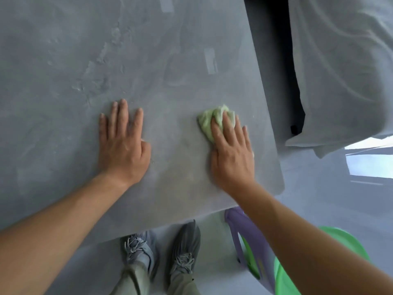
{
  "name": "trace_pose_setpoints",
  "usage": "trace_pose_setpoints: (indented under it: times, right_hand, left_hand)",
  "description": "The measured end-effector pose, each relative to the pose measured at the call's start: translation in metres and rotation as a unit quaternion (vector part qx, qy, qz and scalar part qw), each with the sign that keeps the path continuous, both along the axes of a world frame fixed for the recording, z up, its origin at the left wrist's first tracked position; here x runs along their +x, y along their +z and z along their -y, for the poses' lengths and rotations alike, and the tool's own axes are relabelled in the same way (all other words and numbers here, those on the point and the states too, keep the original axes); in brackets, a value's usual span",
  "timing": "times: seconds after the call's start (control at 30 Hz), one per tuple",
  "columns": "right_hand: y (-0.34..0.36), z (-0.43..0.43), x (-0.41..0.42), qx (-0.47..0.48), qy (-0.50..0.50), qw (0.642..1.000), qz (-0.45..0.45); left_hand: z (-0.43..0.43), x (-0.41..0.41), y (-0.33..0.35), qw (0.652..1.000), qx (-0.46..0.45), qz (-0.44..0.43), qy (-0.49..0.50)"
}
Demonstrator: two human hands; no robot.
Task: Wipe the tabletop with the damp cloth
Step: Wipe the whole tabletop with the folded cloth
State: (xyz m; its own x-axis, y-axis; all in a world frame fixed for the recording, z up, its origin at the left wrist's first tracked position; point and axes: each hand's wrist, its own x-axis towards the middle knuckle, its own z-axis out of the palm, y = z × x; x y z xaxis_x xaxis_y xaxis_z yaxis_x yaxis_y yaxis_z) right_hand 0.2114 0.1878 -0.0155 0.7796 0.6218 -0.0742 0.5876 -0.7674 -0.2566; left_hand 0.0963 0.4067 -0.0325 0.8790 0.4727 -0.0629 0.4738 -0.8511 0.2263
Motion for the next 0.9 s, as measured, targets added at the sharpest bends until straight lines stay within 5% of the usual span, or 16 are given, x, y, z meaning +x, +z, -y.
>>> trace_pose_setpoints:
  times: [0.1, 0.37, 0.67, 0.9]
  right_hand:
    - [-0.002, 0.017, 0.005, -0.026, 0.051, 0.998, 0.004]
    - [0.002, -0.003, 0.046, -0.035, -0.016, 0.999, 0.029]
    - [0.005, 0.009, 0.072, -0.052, -0.189, 0.981, -0.002]
    - [0.01, 0.072, 0.008, -0.051, -0.053, 0.997, 0.0]
  left_hand:
    - [0.001, 0.001, 0.0, 1.0, 0.007, 0.008, 0.0]
    - [0.003, 0.002, 0.001, 1.0, 0.01, 0.002, 0.007]
    - [0.002, 0.0, -0.002, 1.0, 0.014, 0.007, 0.003]
    - [0.001, -0.001, -0.003, 1.0, 0.006, 0.01, 0.007]
